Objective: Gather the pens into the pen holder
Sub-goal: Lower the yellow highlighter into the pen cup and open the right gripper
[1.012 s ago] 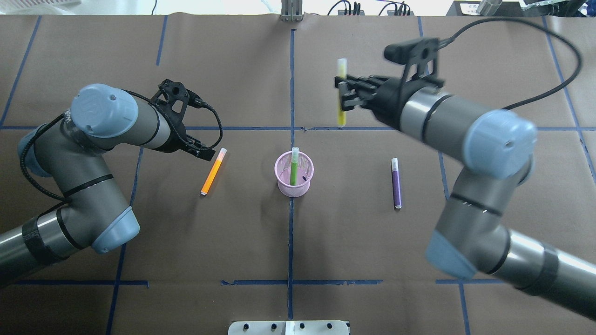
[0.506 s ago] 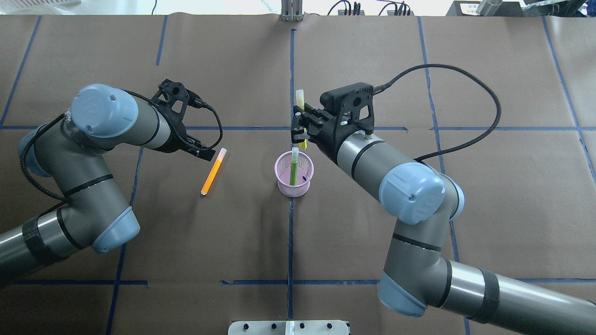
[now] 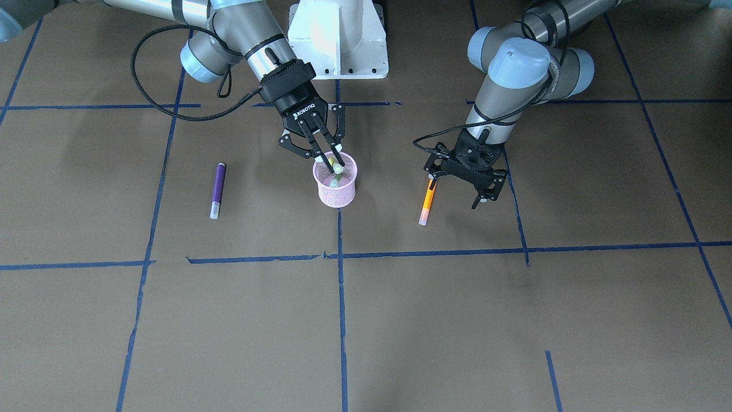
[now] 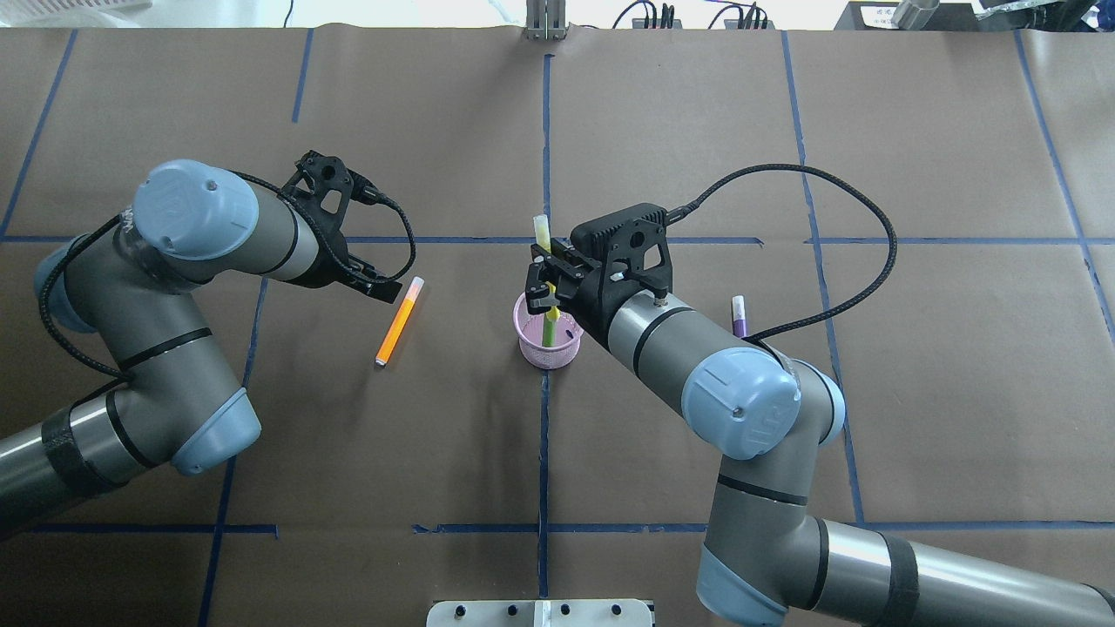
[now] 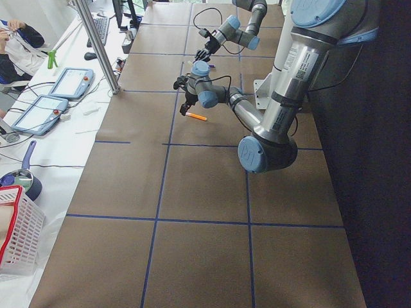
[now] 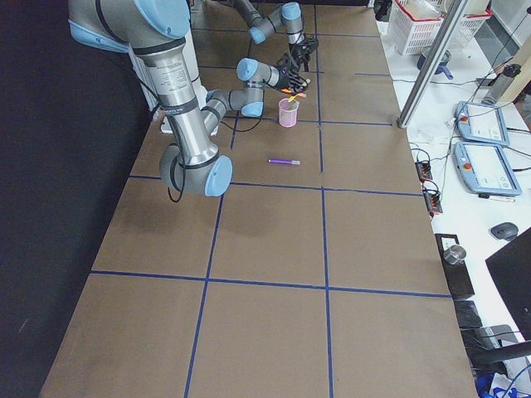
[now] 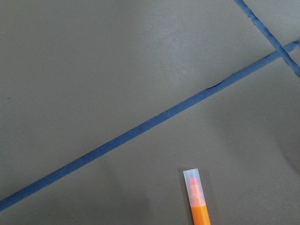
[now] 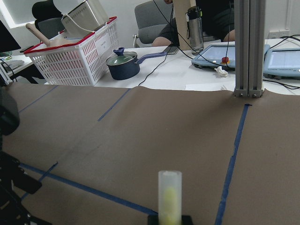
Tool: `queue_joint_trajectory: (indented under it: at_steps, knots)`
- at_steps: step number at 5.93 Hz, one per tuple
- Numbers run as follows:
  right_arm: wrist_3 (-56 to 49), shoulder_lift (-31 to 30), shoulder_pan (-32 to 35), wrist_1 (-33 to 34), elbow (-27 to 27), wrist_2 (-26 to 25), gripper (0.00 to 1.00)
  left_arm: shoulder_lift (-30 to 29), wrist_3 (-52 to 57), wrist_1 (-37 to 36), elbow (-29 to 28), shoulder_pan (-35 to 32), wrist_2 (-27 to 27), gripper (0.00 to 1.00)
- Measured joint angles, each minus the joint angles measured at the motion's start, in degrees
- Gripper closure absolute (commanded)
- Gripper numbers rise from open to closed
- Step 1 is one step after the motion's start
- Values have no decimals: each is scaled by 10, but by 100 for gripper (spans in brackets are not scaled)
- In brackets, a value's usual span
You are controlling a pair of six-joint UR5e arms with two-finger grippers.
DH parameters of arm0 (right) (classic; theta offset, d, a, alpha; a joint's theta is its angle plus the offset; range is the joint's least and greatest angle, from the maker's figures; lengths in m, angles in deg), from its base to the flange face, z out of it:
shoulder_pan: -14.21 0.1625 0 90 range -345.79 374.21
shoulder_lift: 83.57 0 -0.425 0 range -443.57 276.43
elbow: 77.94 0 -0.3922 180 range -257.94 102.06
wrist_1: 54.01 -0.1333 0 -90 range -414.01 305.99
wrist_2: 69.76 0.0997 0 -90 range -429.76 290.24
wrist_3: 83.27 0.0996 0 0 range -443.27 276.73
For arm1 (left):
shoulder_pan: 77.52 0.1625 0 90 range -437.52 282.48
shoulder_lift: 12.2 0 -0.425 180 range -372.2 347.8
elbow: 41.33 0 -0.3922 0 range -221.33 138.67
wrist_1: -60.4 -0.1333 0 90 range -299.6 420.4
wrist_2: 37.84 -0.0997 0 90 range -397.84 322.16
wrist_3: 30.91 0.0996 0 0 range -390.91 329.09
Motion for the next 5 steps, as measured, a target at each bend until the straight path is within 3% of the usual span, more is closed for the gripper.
queue_joint_trajectory:
  at_steps: [1, 2, 3, 5]
  knots:
    - [-2, 0, -4, 0, -10, 0, 98, 0, 0, 0, -3, 0, 0, 0]
    - [-3, 0, -6, 0, -18, 0, 39, -1, 0, 1, -4, 1, 0, 0]
    - [-5, 1, -9, -1, -22, 0, 0, -1, 0, 1, -4, 1, 0, 0]
    - [-8, 11, -17, 1, -25, -14, 0, -2, 1, 1, -9, 2, 0, 0]
